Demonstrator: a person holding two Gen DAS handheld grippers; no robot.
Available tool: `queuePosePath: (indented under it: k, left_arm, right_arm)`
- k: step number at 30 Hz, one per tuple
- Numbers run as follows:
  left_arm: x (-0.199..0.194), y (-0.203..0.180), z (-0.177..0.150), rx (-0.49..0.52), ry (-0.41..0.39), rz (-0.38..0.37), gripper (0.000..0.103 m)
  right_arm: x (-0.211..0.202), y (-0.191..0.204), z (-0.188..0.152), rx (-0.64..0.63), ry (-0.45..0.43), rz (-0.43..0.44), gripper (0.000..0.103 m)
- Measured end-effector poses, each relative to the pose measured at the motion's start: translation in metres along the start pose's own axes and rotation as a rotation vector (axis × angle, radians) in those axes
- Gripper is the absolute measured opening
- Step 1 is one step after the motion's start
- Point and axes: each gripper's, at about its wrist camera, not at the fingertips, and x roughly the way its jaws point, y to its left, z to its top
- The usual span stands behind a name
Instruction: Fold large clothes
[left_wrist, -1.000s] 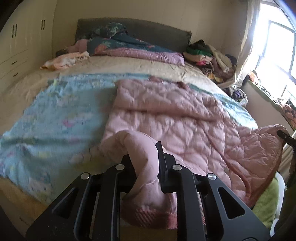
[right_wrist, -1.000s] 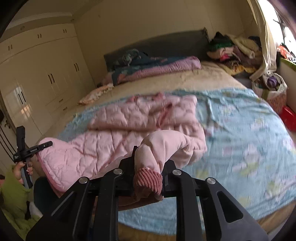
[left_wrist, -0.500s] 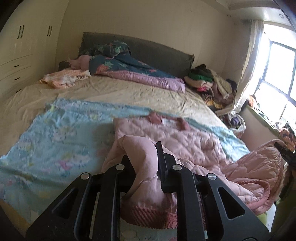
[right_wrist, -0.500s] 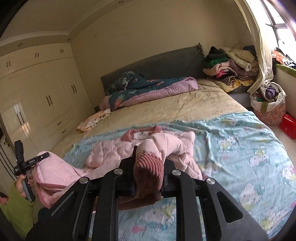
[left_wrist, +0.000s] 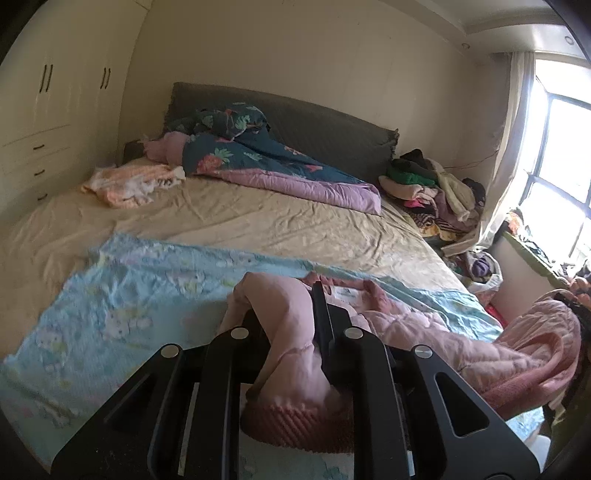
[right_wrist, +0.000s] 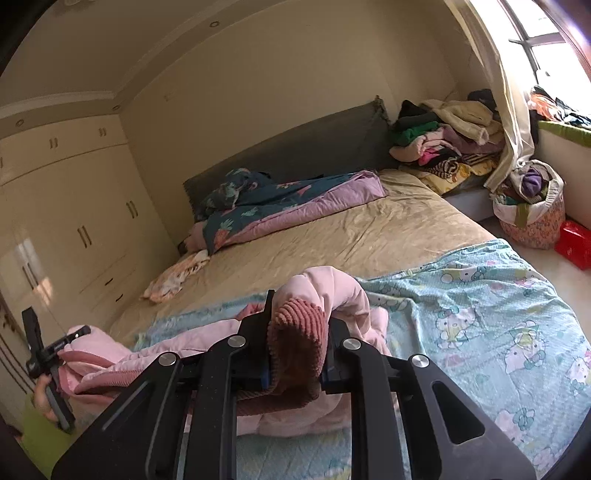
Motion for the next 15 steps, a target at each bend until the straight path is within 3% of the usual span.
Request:
queuePosePath:
  k: [15]
  left_arm:
    - [0.081,-0.003,0.019,0.058,0.042,0.113,0.010]
  right_arm:
    - [0.085,-0.038,0.023,0.085,0.082,-0.055,0.017]
